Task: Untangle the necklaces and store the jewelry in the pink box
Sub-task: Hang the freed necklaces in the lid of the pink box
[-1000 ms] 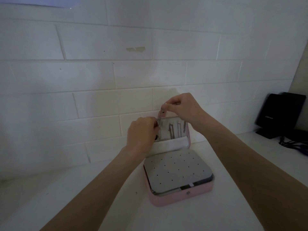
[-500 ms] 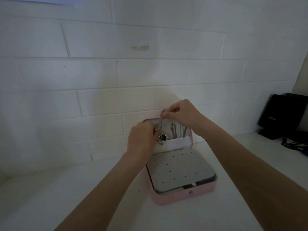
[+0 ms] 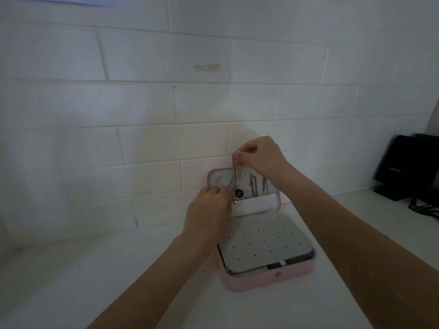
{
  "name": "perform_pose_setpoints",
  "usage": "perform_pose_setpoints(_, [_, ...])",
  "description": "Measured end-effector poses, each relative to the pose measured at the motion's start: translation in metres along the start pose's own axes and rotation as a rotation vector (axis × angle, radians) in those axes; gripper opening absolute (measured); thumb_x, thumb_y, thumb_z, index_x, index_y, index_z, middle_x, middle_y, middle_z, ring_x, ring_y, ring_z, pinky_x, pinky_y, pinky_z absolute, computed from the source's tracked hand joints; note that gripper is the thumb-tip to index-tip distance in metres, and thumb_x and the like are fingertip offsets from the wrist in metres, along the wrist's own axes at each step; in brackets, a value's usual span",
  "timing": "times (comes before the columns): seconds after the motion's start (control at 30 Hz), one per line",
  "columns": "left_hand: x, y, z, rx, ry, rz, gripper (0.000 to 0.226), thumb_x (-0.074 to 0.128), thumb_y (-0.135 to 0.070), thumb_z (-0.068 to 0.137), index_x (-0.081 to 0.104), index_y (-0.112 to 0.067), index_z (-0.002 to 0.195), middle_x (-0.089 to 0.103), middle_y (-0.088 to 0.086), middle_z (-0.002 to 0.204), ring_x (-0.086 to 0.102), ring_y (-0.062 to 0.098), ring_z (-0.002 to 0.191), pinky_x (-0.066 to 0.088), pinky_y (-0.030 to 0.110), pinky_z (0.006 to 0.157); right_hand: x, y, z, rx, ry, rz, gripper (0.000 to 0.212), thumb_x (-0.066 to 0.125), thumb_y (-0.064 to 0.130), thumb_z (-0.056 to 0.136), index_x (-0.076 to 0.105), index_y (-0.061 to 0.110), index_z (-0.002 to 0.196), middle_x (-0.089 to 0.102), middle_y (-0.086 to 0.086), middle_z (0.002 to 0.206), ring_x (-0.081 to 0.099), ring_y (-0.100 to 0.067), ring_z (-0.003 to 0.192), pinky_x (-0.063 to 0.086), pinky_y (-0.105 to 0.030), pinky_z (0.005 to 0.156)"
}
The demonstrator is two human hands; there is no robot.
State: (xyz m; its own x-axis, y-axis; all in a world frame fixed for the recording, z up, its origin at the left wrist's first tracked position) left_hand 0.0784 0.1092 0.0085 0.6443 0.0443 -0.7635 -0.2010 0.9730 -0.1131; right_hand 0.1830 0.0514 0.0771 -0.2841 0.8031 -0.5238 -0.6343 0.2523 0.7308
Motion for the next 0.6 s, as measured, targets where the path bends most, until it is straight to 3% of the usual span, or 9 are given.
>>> perform_pose_setpoints(0.1, [0.01,0.0,0.008,-0.059,0.078,0.011,0.017,0.047,-0.011,0.093,0.06,0.001,0.097,0.058,0.017,0.102,0.051,0.031,0.101,0.037,0.033,0.075,-0.003,0.003,0.001,-0.004,-0.048,0.012,0.011,0.066,0.013,0.081,0.072,0.004,0.079,0.065,-0.004,0.065,0.06,-0.014,0.068,0.045,-0.021,0.069])
perform_pose_setpoints(0.2, [0.017,0.001,0.01,-0.05,0.119,0.069,0.023,0.041,-0.016,0.096,0.059,-0.004,0.104,0.052,0.011,0.114,0.044,0.024,0.109,0.032,0.026,0.084,-0.003,0.005,0.004,-0.008,-0.052,0.001,0.013,0.065,0.012,0.081,0.072,0.002,0.078,0.062,-0.001,0.059,0.058,-0.011,0.063,0.045,-0.02,0.065])
perform_pose_setpoints(0.3, [0.018,0.0,0.008,-0.028,0.141,0.034,0.023,0.045,-0.018,0.095,0.056,-0.007,0.111,0.049,0.009,0.118,0.042,0.023,0.111,0.032,0.025,0.086,-0.001,0.004,0.004,-0.003,-0.039,-0.014,0.014,0.065,0.012,0.081,0.072,0.0,0.079,0.066,-0.004,0.065,0.066,-0.02,0.075,0.05,-0.029,0.075])
perform_pose_setpoints(0.4, [0.018,0.003,0.007,-0.034,0.099,-0.025,0.018,0.047,-0.014,0.094,0.059,-0.007,0.106,0.049,0.008,0.113,0.044,0.022,0.104,0.032,0.024,0.081,0.003,0.003,0.002,-0.005,-0.018,-0.025,0.013,0.066,0.013,0.082,0.072,0.002,0.082,0.07,-0.01,0.077,0.067,-0.022,0.083,0.049,-0.029,0.077])
perform_pose_setpoints(0.5, [0.009,-0.002,0.001,0.004,-0.024,-0.05,0.002,0.061,-0.006,0.084,0.061,-0.004,0.082,0.049,0.008,0.093,0.044,0.018,0.079,0.033,0.025,0.064,0.009,0.004,0.001,-0.01,0.01,-0.039,0.014,0.066,0.014,0.083,0.072,0.002,0.085,0.069,-0.009,0.08,0.063,-0.019,0.081,0.048,-0.026,0.075])
perform_pose_setpoints(0.6, [0.011,-0.006,-0.002,0.053,-0.069,-0.047,0.024,0.079,0.005,0.058,0.058,-0.005,0.063,0.051,0.009,0.072,0.046,0.018,0.054,0.036,0.025,0.04,0.017,0.009,0.001,-0.022,0.041,-0.05,0.016,0.067,0.016,0.083,0.072,0.002,0.089,0.064,-0.004,0.078,0.057,-0.013,0.079,0.045,-0.022,0.07])
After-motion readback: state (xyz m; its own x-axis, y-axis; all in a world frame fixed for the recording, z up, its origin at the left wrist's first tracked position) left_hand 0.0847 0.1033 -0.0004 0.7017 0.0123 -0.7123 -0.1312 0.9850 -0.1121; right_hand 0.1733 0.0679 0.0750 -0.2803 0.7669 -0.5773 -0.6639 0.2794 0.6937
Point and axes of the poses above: each hand's wrist, its own z-axis towards the middle knuckle, its own x-axis out of the palm, y = z × x, the point moved 9 cm from there along z, towards the middle knuckle
